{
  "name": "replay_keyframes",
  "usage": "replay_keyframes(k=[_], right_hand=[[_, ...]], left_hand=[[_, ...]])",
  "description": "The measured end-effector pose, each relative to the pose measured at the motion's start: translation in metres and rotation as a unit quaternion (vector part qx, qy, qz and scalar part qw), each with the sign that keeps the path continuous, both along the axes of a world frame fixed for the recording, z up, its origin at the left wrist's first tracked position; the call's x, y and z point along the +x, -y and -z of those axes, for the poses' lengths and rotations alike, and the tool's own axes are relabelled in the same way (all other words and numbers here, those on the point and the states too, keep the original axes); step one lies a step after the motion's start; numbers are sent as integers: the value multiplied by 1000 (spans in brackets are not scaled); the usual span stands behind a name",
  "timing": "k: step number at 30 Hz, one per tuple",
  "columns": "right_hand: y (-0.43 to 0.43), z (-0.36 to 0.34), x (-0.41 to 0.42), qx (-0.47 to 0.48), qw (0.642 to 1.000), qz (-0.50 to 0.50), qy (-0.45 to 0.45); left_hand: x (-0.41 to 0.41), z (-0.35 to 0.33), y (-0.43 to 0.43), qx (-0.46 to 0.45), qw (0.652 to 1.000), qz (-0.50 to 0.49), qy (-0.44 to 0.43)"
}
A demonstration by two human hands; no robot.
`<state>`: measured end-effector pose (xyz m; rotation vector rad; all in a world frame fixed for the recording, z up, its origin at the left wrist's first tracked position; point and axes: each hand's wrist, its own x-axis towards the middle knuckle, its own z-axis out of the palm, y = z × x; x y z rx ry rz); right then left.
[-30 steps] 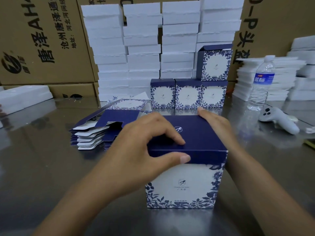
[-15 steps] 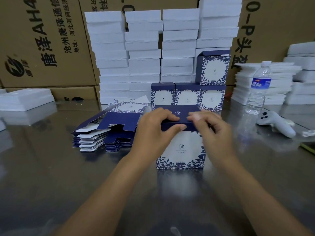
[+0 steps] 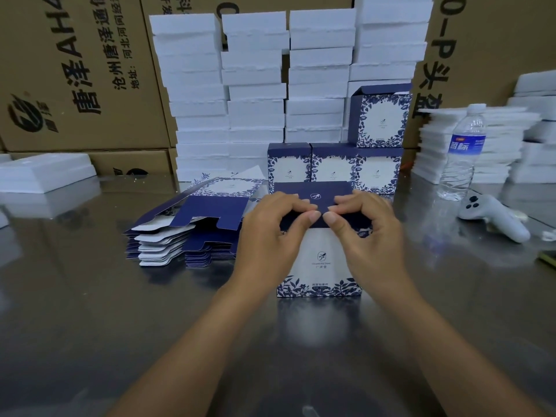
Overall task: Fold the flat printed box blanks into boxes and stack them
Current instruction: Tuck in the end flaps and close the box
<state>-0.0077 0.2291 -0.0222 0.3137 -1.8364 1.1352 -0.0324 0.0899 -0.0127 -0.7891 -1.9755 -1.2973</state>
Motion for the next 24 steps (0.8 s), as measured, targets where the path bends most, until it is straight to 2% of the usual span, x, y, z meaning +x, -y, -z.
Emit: replay_keyframes(k=[7, 10, 14, 16, 24], right_hand=[[-5, 4, 3, -125, 990, -42, 54], [-5, 4, 2, -120, 990, -39, 61], [-6, 4, -1, -110, 992, -36, 58], [-7, 5, -2, -114, 991, -43, 56], [-14, 11, -7, -202, 972, -112, 43]], left_hand=[[1, 2, 6, 63, 994, 56, 73], [1, 3, 7, 52, 997, 38, 54], [-1, 4, 11, 115, 983, 76, 124], [-4, 2, 12, 116, 981, 83, 128], [-9, 4, 18, 96, 978, 126, 132]])
